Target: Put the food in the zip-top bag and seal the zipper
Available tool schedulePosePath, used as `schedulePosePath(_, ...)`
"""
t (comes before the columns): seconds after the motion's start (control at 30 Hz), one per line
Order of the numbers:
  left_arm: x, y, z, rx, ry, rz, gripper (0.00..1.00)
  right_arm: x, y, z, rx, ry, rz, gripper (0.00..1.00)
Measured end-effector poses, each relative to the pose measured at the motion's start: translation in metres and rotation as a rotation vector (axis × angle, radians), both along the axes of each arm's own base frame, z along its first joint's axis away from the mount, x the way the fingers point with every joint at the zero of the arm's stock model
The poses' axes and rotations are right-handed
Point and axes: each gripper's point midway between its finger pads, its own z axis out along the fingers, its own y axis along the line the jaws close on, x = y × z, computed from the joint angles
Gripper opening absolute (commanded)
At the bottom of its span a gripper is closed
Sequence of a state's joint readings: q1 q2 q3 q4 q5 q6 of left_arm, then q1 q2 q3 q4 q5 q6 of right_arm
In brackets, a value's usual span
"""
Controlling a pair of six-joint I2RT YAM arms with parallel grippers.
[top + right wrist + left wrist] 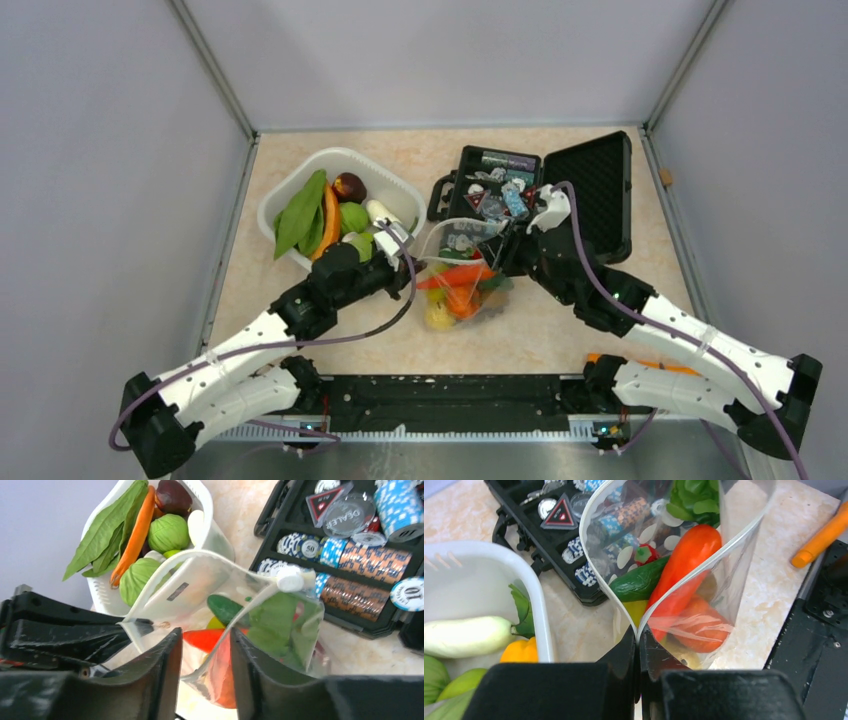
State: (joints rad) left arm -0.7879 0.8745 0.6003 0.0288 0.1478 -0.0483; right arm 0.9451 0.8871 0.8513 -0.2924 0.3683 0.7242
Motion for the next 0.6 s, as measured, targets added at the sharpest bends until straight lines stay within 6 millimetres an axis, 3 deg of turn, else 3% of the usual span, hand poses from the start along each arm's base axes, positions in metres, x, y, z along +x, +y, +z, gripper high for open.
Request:
schedulePosePath(0.07, -0.006, 0.001, 0.008, -0.002, -0.029, -0.030, 0.00, 0.000, -0.003, 0.005, -0.036, -0.026, 0.016, 0.53)
schedulePosePath(0.37, -0.029, -0.005, 0.034, 0.053, -0.072, -0.205, 0.00, -0.014, -0.024, 0.047, -0.128, -0.181, 0.107, 0.51)
schedulePosePath(0.6, -0.036, 0.004, 0.035, 0.130, -0.102, -0.241, 0.00, -0.027, -0.068, 0.071, -0.212, -0.341, 0.082, 0.54)
